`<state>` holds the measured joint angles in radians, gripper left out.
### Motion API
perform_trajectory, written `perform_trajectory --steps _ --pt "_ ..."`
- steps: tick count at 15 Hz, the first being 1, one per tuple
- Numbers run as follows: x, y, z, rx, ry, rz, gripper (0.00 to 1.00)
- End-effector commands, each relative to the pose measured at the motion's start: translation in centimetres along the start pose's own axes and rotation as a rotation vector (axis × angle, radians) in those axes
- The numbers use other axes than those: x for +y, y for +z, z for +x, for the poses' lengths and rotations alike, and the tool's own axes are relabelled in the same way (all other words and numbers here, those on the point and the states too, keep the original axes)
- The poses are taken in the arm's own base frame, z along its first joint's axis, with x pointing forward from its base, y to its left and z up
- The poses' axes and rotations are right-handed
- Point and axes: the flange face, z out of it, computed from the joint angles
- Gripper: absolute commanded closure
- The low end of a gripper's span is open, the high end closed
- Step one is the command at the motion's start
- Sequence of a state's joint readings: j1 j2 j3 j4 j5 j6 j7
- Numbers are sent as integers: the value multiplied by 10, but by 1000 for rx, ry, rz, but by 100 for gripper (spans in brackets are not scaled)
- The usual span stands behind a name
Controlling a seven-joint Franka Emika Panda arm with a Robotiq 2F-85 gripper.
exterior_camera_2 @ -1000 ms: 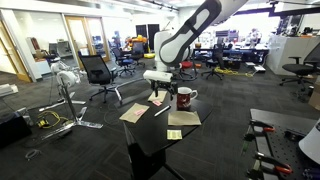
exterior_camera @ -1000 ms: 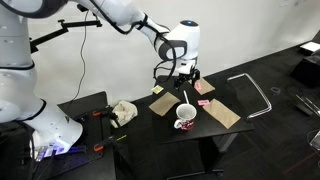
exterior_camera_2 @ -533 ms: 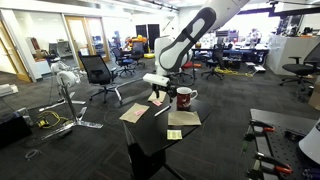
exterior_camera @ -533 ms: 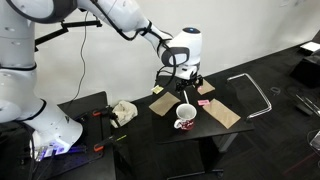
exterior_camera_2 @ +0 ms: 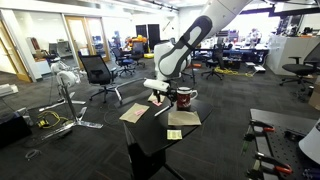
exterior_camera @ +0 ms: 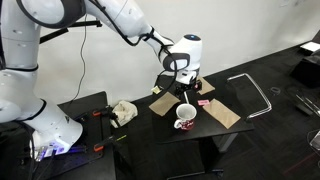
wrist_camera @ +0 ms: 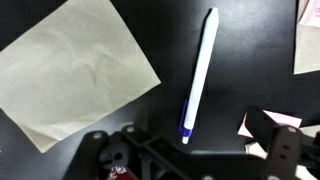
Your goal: Place the pen on the table into the mug
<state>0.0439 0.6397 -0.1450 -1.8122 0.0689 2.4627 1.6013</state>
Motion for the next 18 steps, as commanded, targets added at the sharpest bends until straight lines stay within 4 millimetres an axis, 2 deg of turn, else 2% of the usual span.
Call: perform_trajectory --steps 1,7,8,10,18 --pt "-5 7 -2 10 26 -13 0" --pt "-3 20 -5 13 24 -34 0" --pt "-2 22 -5 13 23 -36 25" --pt "-3 23 -6 15 21 -37 34" --pt "-5 22 -10 15 17 -32 97"
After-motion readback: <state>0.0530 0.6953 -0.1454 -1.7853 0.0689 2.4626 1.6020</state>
